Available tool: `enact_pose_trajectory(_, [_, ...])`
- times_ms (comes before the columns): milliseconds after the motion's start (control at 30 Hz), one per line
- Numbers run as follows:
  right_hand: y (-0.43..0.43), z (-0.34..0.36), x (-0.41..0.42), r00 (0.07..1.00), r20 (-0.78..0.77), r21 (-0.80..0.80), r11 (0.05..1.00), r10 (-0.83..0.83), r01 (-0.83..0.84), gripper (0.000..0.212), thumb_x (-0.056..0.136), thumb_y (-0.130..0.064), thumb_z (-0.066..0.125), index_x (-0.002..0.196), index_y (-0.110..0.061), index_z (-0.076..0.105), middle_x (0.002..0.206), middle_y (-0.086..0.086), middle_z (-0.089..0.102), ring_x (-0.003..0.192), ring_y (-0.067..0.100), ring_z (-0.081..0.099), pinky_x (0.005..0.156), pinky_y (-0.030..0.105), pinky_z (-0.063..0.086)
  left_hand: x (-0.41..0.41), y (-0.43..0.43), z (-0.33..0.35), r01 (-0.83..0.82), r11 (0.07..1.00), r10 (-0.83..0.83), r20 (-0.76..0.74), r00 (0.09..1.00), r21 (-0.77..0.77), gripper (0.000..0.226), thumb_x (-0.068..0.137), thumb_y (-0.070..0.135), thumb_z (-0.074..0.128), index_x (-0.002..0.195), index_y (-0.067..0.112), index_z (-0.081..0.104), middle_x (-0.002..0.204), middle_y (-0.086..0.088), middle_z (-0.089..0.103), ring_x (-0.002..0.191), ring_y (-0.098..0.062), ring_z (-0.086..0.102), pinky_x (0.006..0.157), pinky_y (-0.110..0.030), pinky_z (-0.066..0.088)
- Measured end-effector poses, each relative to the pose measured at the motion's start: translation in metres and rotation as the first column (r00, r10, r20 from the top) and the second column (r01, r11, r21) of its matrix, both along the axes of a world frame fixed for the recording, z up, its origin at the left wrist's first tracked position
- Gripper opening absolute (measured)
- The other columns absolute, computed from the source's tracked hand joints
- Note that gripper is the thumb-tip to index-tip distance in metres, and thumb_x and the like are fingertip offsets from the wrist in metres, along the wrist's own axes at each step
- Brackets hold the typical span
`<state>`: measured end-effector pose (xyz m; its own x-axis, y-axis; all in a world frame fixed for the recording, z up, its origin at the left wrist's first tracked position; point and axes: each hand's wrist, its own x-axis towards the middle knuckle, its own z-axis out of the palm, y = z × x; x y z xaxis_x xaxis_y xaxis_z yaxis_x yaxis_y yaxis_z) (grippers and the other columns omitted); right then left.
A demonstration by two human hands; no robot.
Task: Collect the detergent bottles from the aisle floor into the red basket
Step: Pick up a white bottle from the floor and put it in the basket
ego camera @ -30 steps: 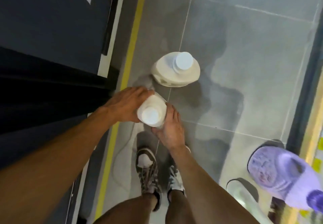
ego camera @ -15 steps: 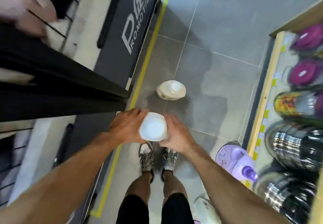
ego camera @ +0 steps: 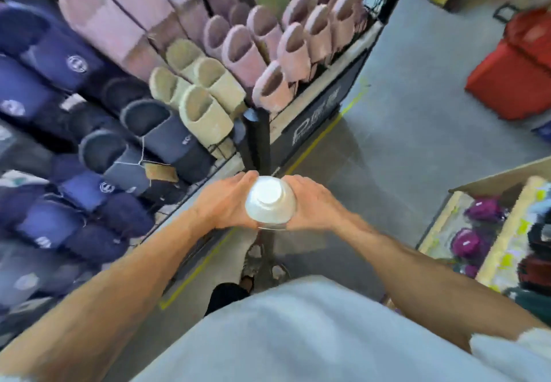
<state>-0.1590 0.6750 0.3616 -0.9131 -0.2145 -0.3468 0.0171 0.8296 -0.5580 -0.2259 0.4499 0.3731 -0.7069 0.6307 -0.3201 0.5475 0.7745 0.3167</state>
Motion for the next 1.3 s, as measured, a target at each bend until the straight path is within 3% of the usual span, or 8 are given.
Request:
enact_pose_trajectory(100, [-0.023, 0.039, -0.011, 0.988, -0.034, -0.021, 0.988, 0.153, -0.154, 0.082, 0.053, -0.069, 0.073, 0.121, -0.029, 0.049, 0.116, -0.006, 0.058, 0.105, 0.018, 0.056, 0.086, 0.040, 0.051, 0.023, -0.033, 0.023, -0.164, 0.986, 0.165, -0.014, 0.986, 0.021, 0.098, 0.054, 0.078, 0.070, 0.135, 0.035, 0.038, 0.126, 0.009, 0.062, 0.110, -0.024, 0.064, 0.081, -0.042, 0.053])
enact_pose_trajectory(300, [-0.132, 0.081, -0.032, 0.837, -0.098, 0.090, 0.843, 0.538, -0.531, 0.072, 0.051, -0.054, 0.081, 0.112, -0.033, 0.050, 0.108, -0.010, 0.060, 0.098, 0.017, 0.059, 0.083, 0.043, 0.054, 0.094, -0.136, 0.063, -0.520, 0.852, 0.523, -0.081, 0.848, 0.058, 0.094, 0.049, 0.074, 0.071, 0.128, 0.033, 0.040, 0.119, 0.013, 0.062, 0.101, -0.025, 0.065, 0.078, -0.046, 0.054])
enact_pose_trajectory(433, [-0.245, 0.108, -0.020, 0.657, -0.145, 0.142, 0.673, 0.740, -0.726, 0.070, 0.050, -0.052, 0.081, 0.108, -0.031, 0.050, 0.106, -0.011, 0.061, 0.094, 0.018, 0.059, 0.079, 0.041, 0.054, 0.162, -0.226, 0.087, -0.712, 0.694, 0.720, -0.112, 0.685, 0.107, 0.095, 0.047, 0.076, 0.071, 0.128, 0.036, 0.041, 0.118, 0.014, 0.064, 0.101, -0.027, 0.066, 0.079, -0.046, 0.054])
enact_pose_trajectory(633, [-0.440, 0.130, 0.059, 0.378, -0.229, 0.115, 0.410, 0.897, -0.905, 0.084, 0.058, -0.044, 0.089, 0.132, -0.027, 0.055, 0.122, -0.010, 0.066, 0.108, 0.015, 0.061, 0.088, 0.032, 0.048, 0.311, -0.368, 0.120, -0.904, 0.382, 0.921, -0.165, 0.354, 0.193, 0.095, 0.055, 0.065, 0.082, 0.135, 0.037, 0.040, 0.123, 0.010, 0.066, 0.110, -0.023, 0.064, 0.074, -0.032, 0.043])
enact_pose_trajectory(733, [-0.535, 0.140, 0.118, 0.259, -0.231, 0.080, 0.283, 0.938, -0.956, 0.089, 0.058, -0.048, 0.090, 0.136, -0.027, 0.051, 0.127, -0.006, 0.066, 0.114, 0.018, 0.062, 0.094, 0.039, 0.052, 0.393, -0.430, 0.133, -0.944, 0.215, 0.974, -0.128, 0.187, 0.252, 0.097, 0.062, 0.054, 0.089, 0.142, 0.031, 0.040, 0.129, 0.004, 0.065, 0.117, -0.022, 0.059, 0.076, -0.021, 0.029])
enact_pose_trajectory(933, [-0.685, 0.164, 0.237, -0.003, -0.281, -0.015, -0.008, 0.960, -1.000, 0.098, 0.064, -0.038, 0.091, 0.148, -0.031, 0.040, 0.133, -0.006, 0.062, 0.113, 0.012, 0.056, 0.093, 0.032, 0.048, 0.542, -0.532, 0.147, -0.947, -0.057, 0.991, -0.099, -0.092, 0.315, 0.097, 0.054, 0.061, 0.085, 0.138, 0.040, 0.041, 0.126, 0.010, 0.063, 0.115, -0.019, 0.060, 0.092, -0.036, 0.049])
enact_pose_trajectory(1167, [-0.863, 0.153, 0.385, -0.334, -0.242, -0.047, -0.355, 0.911, -0.934, 0.091, 0.062, -0.039, 0.090, 0.140, -0.026, 0.045, 0.120, -0.010, 0.064, 0.108, 0.013, 0.061, 0.089, 0.027, 0.055, 0.703, -0.627, 0.148, -0.889, -0.334, 0.921, -0.094, -0.379, 0.314, 0.095, 0.053, 0.060, 0.086, 0.134, 0.035, 0.042, 0.121, 0.013, 0.062, 0.111, -0.018, 0.060, 0.093, -0.042, 0.049])
enact_pose_trajectory(1300, [-0.956, 0.135, 0.461, -0.464, -0.248, -0.041, -0.488, 0.850, -0.872, 0.094, 0.058, -0.046, 0.090, 0.139, -0.025, 0.046, 0.120, -0.009, 0.064, 0.110, 0.017, 0.062, 0.095, 0.040, 0.054, 0.771, -0.677, 0.144, -0.849, -0.451, 0.863, -0.111, -0.494, 0.275, 0.097, 0.055, 0.058, 0.087, 0.136, 0.031, 0.041, 0.123, 0.010, 0.059, 0.111, -0.019, 0.057, 0.090, -0.042, 0.049])
